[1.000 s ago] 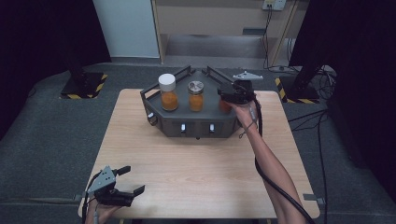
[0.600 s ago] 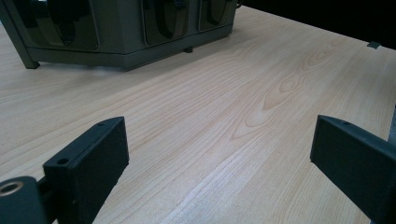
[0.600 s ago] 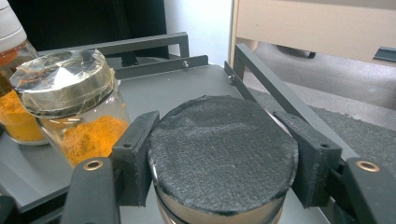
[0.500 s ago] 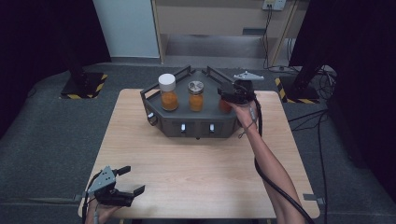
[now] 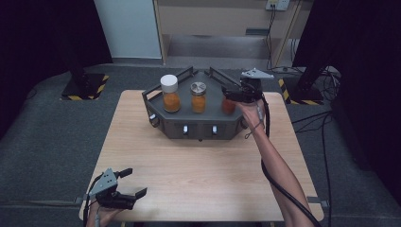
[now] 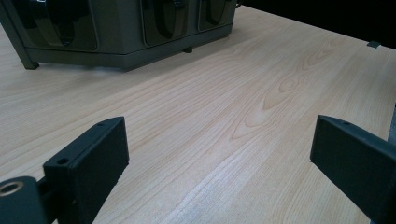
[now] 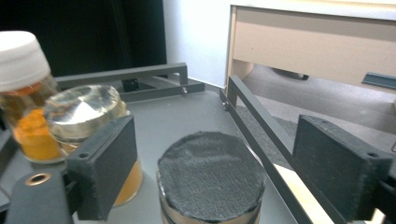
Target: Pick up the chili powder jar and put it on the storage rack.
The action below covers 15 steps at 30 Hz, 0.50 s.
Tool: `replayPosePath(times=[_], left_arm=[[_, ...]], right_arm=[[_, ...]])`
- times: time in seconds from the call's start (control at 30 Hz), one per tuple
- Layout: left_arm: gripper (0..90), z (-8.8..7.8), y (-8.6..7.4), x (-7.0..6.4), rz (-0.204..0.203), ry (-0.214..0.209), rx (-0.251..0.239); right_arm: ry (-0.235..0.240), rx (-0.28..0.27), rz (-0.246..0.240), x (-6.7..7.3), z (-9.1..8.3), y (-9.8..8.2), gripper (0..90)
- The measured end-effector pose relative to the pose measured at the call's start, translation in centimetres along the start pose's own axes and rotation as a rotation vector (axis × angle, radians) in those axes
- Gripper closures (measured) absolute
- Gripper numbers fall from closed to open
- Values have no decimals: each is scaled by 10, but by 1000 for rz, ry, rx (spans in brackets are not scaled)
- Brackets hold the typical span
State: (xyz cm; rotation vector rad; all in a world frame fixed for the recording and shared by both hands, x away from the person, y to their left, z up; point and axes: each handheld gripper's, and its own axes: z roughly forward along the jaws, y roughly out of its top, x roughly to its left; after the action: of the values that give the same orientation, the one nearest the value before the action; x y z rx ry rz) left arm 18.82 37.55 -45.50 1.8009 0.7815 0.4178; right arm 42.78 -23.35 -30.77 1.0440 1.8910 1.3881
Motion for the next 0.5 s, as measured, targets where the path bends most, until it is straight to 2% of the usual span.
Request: replayPosePath(times=[0.5], left_arm=[[35,0,0,0,-1,0,0]], right_arm=[[55,-32,-36,0,-20,10,82]])
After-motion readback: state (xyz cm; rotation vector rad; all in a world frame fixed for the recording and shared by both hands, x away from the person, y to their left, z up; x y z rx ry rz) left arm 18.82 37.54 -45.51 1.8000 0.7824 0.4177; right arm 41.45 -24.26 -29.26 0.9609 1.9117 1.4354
